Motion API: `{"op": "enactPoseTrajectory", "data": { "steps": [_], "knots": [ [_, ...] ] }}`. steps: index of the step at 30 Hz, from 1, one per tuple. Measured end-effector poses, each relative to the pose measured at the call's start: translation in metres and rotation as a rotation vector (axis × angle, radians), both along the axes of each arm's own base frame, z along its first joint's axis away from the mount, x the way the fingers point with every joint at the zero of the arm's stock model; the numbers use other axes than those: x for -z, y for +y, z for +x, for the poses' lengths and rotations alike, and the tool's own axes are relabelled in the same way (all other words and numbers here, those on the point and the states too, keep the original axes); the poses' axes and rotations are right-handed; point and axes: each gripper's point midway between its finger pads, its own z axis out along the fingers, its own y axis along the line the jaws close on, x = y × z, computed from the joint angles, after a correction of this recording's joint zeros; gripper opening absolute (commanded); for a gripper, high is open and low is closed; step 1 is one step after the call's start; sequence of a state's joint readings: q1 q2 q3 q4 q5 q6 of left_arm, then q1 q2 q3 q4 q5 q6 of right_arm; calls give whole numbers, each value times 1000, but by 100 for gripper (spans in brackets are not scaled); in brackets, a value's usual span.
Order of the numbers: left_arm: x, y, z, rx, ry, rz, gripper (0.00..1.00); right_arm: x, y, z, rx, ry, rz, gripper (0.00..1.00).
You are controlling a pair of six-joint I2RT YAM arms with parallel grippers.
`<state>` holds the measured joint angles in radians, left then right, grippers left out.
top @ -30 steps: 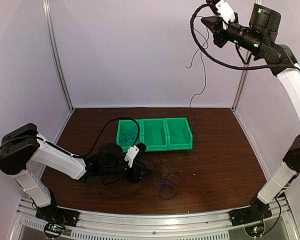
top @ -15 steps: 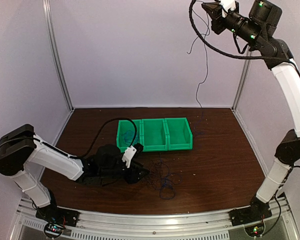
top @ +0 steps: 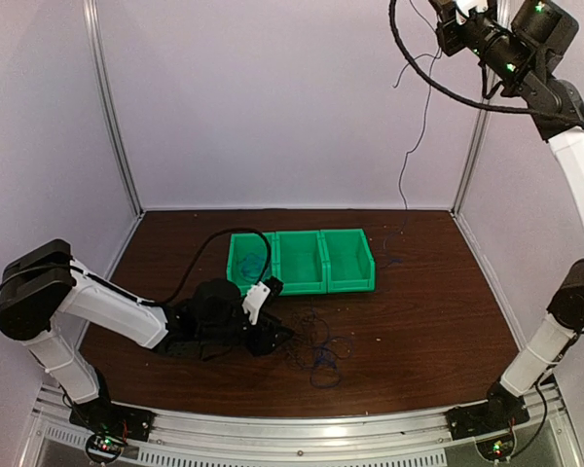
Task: Untangle the cables
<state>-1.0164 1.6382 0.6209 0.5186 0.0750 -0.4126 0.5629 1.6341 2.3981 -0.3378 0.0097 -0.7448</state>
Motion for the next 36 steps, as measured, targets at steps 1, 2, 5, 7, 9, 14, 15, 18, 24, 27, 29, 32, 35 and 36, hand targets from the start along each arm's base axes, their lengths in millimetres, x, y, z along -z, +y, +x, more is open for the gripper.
{"op": "enactPoseTrajectory", "data": {
  "steps": [1, 2, 5, 7, 9, 14, 15, 18, 24, 27, 29, 32, 35, 36],
  "knots": [
    [0, 0, 1, -5, 1, 2, 49, -1, -11, -1, 58, -14, -7, 0],
    [0, 0, 1, -8, 2, 4, 50, -1, -16, -1, 82, -15, -8, 0],
    [0, 1, 3, -17, 1, 7, 51, 7, -40, 0, 184, -20, -30, 0],
    [0, 1, 3, -22, 0, 10, 52, 15, -51, 4, 233, -9, -45, 0],
    [1, 2, 4, -27, -1, 13, 54, 25, -58, 10, 268, 5, -58, 0],
    [-4, 0, 7, -34, -10, 7, 55, 42, -62, 28, 317, 38, -86, 0],
    [-4, -1, 8, -36, -11, 6, 55, 41, -62, 29, 320, 37, -84, 0],
    [-4, 0, 8, -39, -12, 8, 55, 32, -64, 28, 317, 20, -62, 0],
    [-4, 1, 11, -53, -18, 11, 56, 6, -62, 16, 250, -26, 7, 0],
    [-4, 3, 13, -68, -23, 14, 56, 0, -56, 17, 206, -35, 31, 0],
    [-4, 3, 14, -75, -25, 16, 56, -1, -50, 21, 176, -34, 44, 0],
    [-4, 5, 15, -85, -26, 18, 56, 1, -40, 31, 139, -22, 54, 0],
    [-3, 6, 16, -93, -26, 22, 56, 7, -30, 41, 109, -4, 57, 0],
    [-2, 6, 16, -95, -25, 23, 56, 8, -27, 44, 102, 2, 57, 0]
  ]
}}
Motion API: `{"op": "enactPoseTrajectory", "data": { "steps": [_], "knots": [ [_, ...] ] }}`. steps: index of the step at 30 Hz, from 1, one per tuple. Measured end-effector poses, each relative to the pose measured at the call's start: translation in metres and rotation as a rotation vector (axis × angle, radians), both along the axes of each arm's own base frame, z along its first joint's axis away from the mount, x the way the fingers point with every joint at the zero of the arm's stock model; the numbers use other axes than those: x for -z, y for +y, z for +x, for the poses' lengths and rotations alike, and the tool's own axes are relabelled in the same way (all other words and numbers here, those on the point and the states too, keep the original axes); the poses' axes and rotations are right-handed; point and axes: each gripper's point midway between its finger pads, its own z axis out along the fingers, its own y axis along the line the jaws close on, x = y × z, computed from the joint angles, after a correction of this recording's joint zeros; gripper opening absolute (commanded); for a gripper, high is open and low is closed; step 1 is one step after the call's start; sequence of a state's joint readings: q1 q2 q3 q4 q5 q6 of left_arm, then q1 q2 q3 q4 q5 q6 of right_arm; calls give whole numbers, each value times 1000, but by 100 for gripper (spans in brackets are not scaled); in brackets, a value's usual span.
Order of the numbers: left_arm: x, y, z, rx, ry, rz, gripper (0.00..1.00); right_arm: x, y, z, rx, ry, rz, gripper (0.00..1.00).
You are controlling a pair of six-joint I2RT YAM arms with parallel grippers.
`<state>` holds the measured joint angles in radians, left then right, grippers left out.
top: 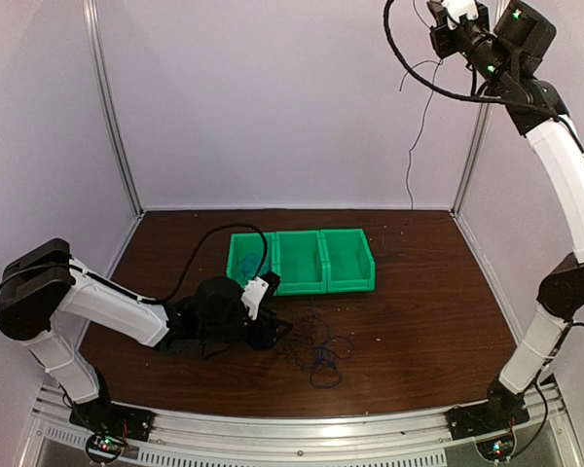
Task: Untangle the cables
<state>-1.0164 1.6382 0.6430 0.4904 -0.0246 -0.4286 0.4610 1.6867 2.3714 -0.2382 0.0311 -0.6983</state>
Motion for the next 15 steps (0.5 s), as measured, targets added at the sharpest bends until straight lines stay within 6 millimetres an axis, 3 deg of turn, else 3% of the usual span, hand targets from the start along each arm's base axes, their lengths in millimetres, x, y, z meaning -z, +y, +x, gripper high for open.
{"op": "enactPoseTrajectory", "data": {
  "steps": [7, 11, 15],
  "knots": [
    [7, 4, -2, -10, 16, 17, 56, 2, 27, 5, -63, 4, 11, 0],
    [15, 6, -2, -13, 32, 32, 56, -6, 40, -5, -99, -15, 21, 0],
    [22, 6, -3, -13, 41, 46, 56, -19, 39, -17, -111, -47, 40, 0]
  ]
}}
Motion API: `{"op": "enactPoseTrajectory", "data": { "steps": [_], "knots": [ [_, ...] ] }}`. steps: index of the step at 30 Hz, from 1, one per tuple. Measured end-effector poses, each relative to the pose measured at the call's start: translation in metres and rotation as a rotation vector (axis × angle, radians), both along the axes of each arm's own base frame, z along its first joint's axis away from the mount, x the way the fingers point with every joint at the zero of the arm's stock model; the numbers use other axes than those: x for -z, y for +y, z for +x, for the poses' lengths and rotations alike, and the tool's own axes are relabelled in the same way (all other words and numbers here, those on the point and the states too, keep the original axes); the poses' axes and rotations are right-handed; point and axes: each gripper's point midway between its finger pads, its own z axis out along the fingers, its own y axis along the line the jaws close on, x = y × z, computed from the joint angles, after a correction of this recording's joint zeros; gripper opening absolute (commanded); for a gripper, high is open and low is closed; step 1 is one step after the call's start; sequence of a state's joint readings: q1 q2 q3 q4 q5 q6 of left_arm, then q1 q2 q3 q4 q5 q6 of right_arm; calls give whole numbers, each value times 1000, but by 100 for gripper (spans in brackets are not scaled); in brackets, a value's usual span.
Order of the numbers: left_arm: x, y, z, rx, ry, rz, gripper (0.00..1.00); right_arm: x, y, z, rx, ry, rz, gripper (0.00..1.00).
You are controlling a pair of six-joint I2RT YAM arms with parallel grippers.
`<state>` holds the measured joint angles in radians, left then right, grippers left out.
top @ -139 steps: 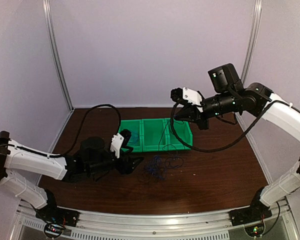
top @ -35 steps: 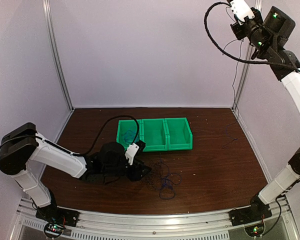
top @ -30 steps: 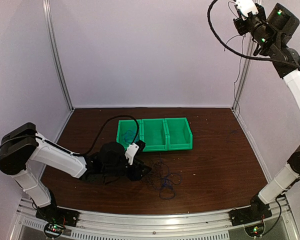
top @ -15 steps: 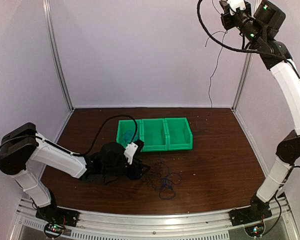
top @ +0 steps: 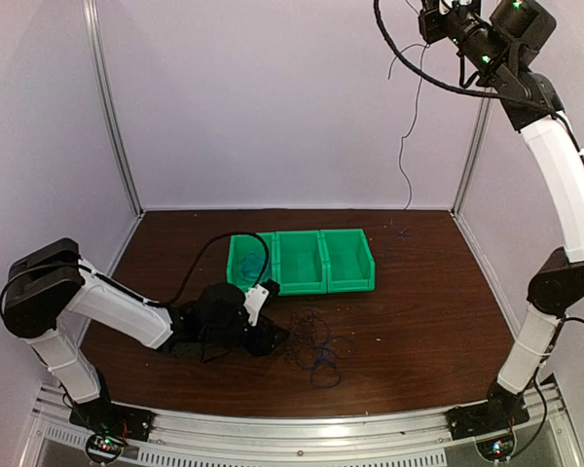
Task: Untangle the cables
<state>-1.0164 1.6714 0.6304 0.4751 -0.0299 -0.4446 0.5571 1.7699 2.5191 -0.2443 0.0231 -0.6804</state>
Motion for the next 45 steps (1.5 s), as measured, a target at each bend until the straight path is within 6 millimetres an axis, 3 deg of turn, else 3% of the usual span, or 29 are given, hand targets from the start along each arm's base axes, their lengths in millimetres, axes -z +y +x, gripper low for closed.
{"op": "enactPoseTrajectory", "data": {
  "steps": [6, 14, 24, 34, 39, 43, 45],
  "knots": [
    [11, -1, 1, 1, 17, 27, 57, -9, -3, -8, -6, -23, 17, 0],
    [8, -5, 2, 6, 17, 19, 56, 0, 22, -8, -52, -6, 2, 0],
    [9, -5, 1, 6, 18, 22, 57, 27, 59, 12, -84, 40, -47, 0],
    [11, -3, 0, 6, 24, 32, 57, 37, 65, 22, -52, 41, -74, 0],
    [11, -3, 1, 6, 24, 31, 57, 79, 83, 46, -57, 126, -124, 0],
    [12, -2, 0, 5, 24, 32, 57, 151, 107, 71, -97, 272, -199, 0],
    [16, 1, -2, 4, 29, 38, 57, 198, 116, 78, -123, 366, -247, 0]
  ]
}}
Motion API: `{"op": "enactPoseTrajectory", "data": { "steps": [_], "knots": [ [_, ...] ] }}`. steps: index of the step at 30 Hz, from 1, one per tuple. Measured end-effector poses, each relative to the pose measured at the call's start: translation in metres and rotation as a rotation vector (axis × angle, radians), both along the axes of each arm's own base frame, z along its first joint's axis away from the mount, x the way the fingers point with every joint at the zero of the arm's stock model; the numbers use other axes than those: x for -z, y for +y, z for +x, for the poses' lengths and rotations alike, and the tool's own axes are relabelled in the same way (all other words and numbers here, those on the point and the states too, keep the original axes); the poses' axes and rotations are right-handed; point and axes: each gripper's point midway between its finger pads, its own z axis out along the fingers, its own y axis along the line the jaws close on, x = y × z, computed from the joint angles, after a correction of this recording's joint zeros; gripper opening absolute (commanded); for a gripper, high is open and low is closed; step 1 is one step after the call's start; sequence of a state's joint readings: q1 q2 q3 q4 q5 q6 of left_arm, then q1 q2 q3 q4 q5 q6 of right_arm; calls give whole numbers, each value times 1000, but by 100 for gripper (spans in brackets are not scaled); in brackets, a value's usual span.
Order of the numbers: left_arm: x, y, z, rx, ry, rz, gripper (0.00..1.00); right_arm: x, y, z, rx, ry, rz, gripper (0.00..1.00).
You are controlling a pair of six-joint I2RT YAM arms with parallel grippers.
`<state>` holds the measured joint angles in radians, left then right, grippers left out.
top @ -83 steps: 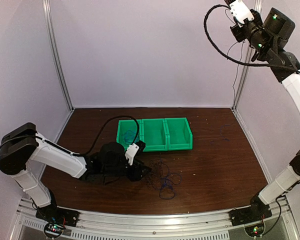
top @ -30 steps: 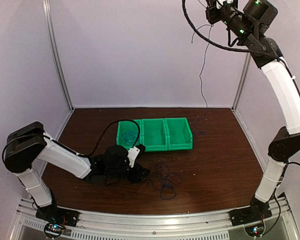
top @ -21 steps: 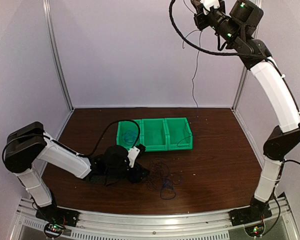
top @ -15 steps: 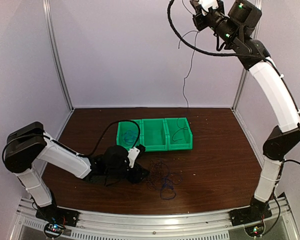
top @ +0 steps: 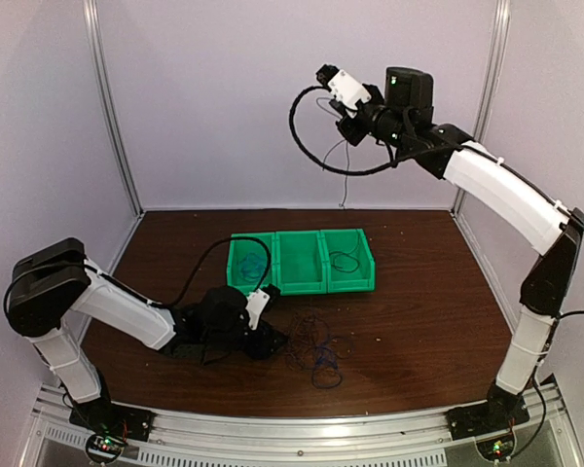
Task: Untangle the cables
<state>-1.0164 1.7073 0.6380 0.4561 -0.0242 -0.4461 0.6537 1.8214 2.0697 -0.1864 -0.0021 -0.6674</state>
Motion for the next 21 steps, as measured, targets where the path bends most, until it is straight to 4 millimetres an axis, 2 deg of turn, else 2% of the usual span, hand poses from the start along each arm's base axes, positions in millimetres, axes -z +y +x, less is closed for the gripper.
{"op": "enactPoseTrajectory", "data": {
  "steps": [3, 6, 9, 15, 21],
  "knots": [
    [4, 6, -3, -5, 7, 5, 57, 66, 5, 6, -18, 127, -62, 0],
    [5, 11, -5, -10, 11, 7, 57, 114, 1, 3, -31, 225, -94, 0],
    [3, 11, -6, -14, 9, 0, 57, 141, -12, -2, -36, 295, -84, 0],
    [4, 12, -6, -16, 10, -2, 57, 172, -41, -7, -36, 401, -21, 0],
    [3, 12, -5, -17, 8, -4, 57, 207, -40, -28, -97, 518, 17, 0]
  ]
}}
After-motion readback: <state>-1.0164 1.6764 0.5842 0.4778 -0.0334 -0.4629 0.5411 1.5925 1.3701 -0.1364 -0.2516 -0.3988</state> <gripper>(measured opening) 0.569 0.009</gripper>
